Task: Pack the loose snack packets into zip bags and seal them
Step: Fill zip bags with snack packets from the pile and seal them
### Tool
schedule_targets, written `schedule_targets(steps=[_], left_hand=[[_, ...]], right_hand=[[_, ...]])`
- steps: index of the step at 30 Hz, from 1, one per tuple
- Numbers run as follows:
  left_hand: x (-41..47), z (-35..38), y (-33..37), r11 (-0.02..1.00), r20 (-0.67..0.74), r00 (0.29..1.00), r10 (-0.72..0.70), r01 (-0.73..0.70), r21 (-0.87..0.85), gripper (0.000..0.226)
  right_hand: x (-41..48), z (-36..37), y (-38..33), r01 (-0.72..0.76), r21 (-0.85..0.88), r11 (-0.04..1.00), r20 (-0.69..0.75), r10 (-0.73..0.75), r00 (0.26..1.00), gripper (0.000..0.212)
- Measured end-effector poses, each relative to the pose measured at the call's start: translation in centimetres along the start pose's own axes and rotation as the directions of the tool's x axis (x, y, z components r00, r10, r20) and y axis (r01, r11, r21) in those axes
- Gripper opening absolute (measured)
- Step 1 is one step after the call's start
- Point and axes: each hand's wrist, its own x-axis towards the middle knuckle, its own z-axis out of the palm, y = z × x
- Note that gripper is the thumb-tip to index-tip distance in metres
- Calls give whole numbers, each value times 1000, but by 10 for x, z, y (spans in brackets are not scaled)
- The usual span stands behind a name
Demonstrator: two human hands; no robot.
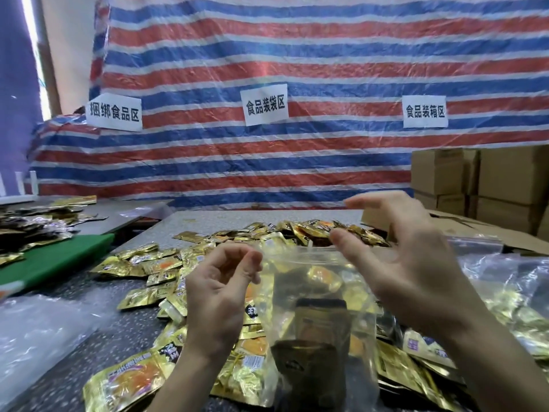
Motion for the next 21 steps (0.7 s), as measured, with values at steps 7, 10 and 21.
schedule_targets(steps=[7,10,21], left_hand=[[-2,-2,5,1000,-13,1000,8,-9,-29,18],[-1,-4,4,1000,-5,1000,4,-4,-27,18],[-3,-4,3,999,10,1000,20,-19,-51,21]], right_hand=[[20,34,-58,200,-252,947,349,-104,931,25],[23,35,-58,174,-201,964,362,-92,928,23],[30,34,-65,144,-237,961,425,-31,905,12]])
